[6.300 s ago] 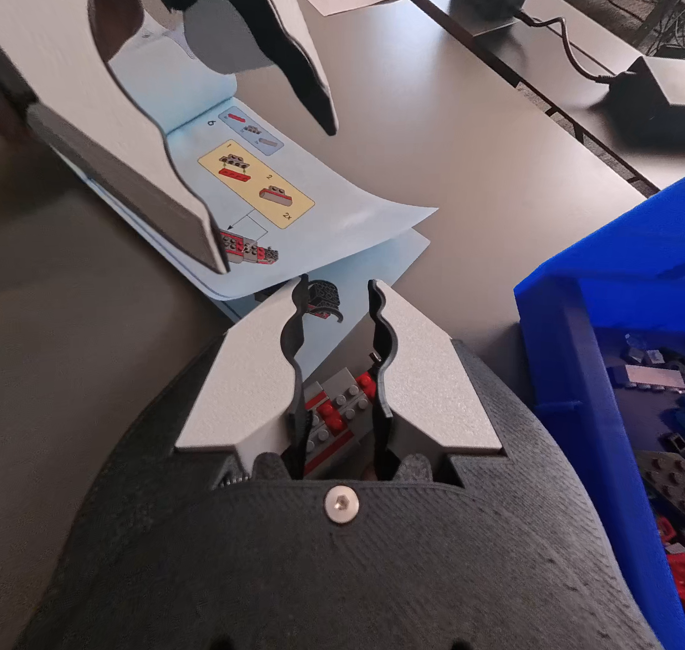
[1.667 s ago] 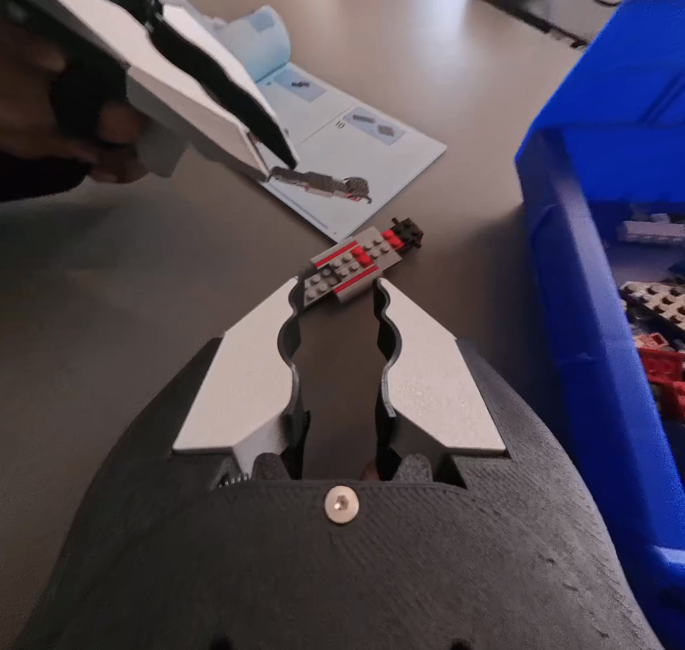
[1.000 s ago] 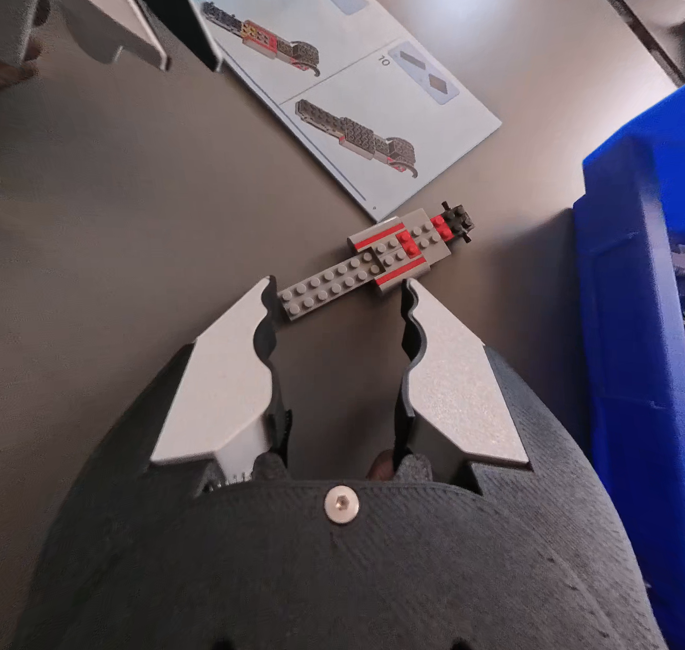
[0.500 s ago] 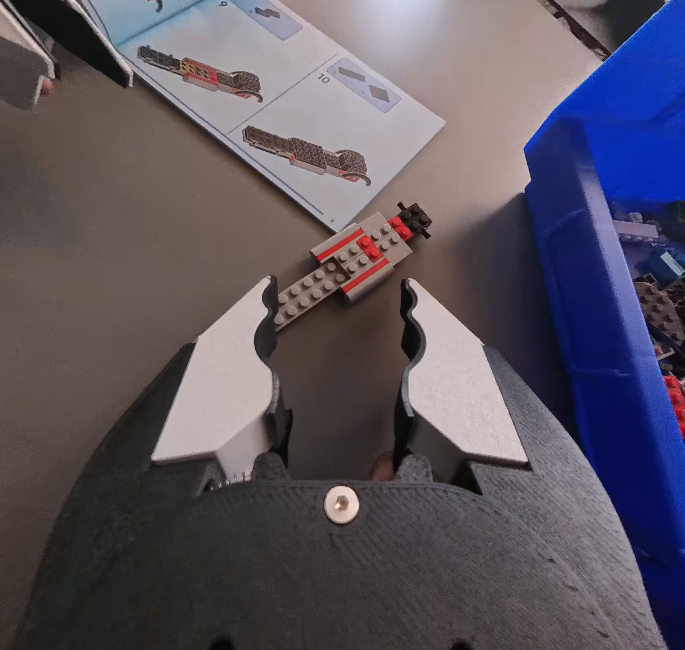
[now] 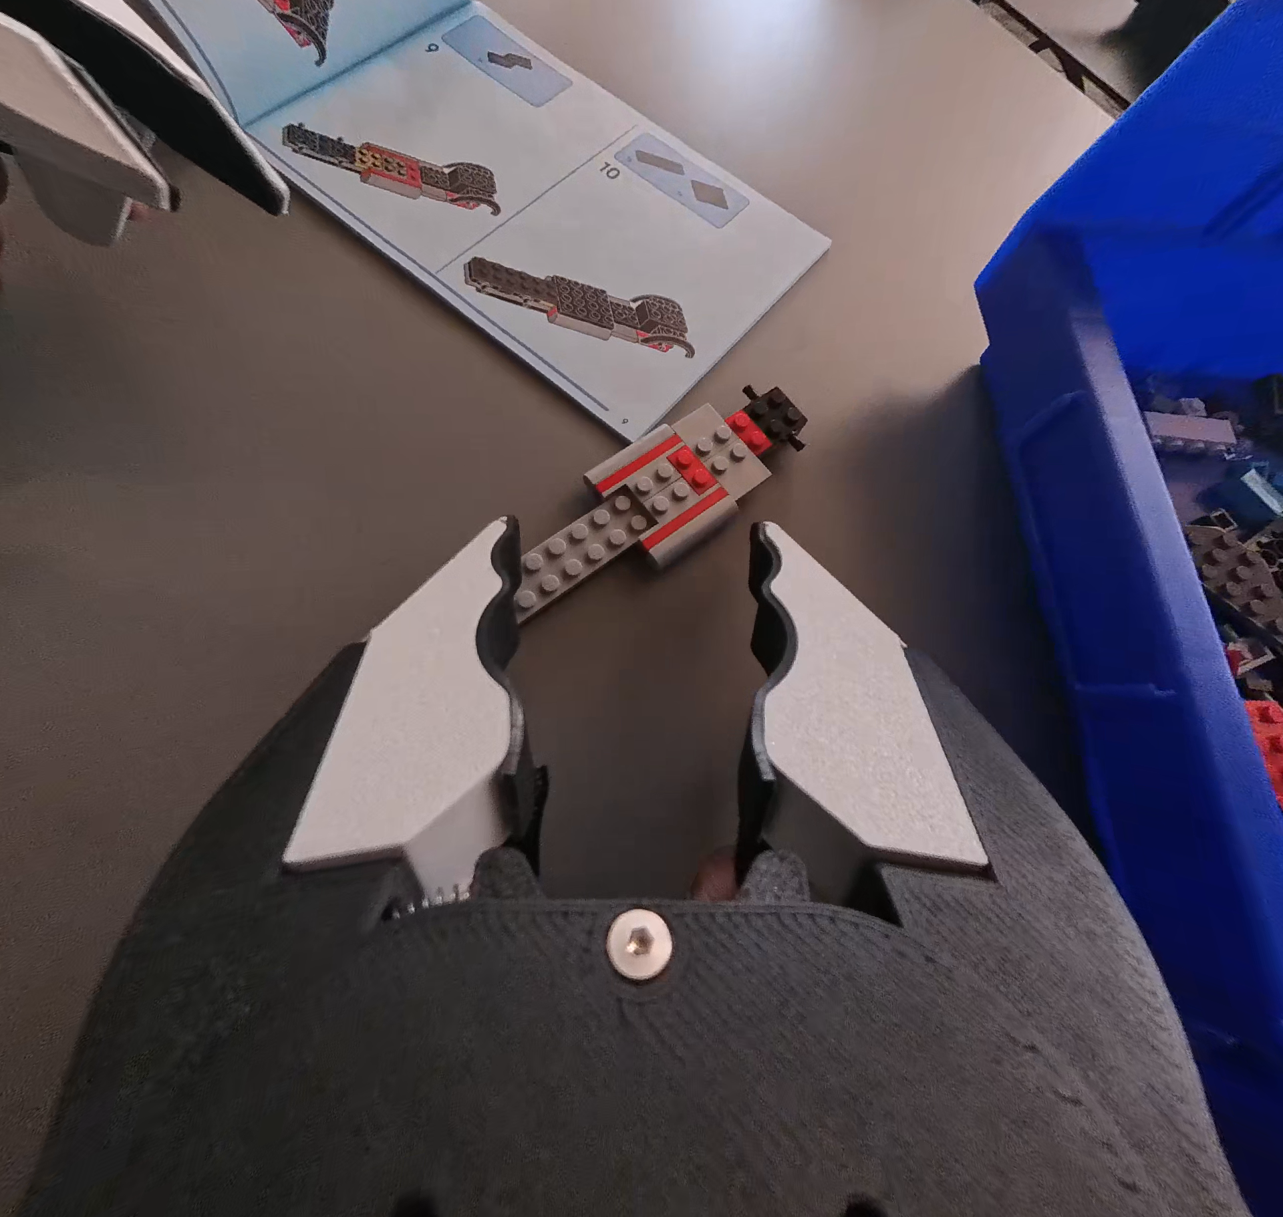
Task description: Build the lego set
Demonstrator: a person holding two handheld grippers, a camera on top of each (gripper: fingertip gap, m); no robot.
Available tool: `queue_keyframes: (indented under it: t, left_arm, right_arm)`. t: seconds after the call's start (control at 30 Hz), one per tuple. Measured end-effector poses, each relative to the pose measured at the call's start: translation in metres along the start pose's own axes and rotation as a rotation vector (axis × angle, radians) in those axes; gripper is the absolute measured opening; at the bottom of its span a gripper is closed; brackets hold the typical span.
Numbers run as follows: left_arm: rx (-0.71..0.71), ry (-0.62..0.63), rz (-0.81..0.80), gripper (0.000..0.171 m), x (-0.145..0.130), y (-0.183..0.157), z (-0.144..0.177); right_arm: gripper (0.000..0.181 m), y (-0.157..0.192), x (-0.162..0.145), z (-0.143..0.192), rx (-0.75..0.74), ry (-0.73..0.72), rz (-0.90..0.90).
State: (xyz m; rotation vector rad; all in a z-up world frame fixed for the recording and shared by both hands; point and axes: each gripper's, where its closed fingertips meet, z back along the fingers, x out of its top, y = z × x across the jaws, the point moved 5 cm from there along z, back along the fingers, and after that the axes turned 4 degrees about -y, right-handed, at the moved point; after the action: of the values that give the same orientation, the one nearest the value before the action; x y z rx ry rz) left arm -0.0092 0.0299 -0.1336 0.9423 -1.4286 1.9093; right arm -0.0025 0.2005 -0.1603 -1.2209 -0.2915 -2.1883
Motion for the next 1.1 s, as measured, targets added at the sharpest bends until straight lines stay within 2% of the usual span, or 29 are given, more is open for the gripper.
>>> queue_keyframes:
  t: [0.33, 0.6, 0.77, 0.93, 1.1]
  left_arm:
    - [0.034, 0.048, -0.032, 0.027, -0.004, 0.0, -0.006]
    - [0.057, 0.165, -0.138, 0.036, -0.001, -0.006, -0.029]
    - [0.058, 0.211, -0.241, 0.037, 0.027, -0.019, -0.064]
    - [0.026, 0.277, -0.331, 0.037, 0.058, -0.036, -0.12]
    - [-0.003, 0.294, -0.357, 0.037, 0.075, -0.048, -0.173]
  right_arm:
    - [0.068, -0.001, 0.002, 0.02, 0.008, -0.107, -0.05]
    - [0.063, -0.015, -0.024, 0.072, -0.037, -0.196, -0.093]
    - [0.06, -0.027, -0.042, 0.104, -0.023, -0.229, -0.125]
    - [0.059, -0.035, -0.053, 0.126, 0.035, -0.274, -0.149]
    - [0.056, -0.042, -0.058, 0.145, 0.076, -0.348, -0.236]
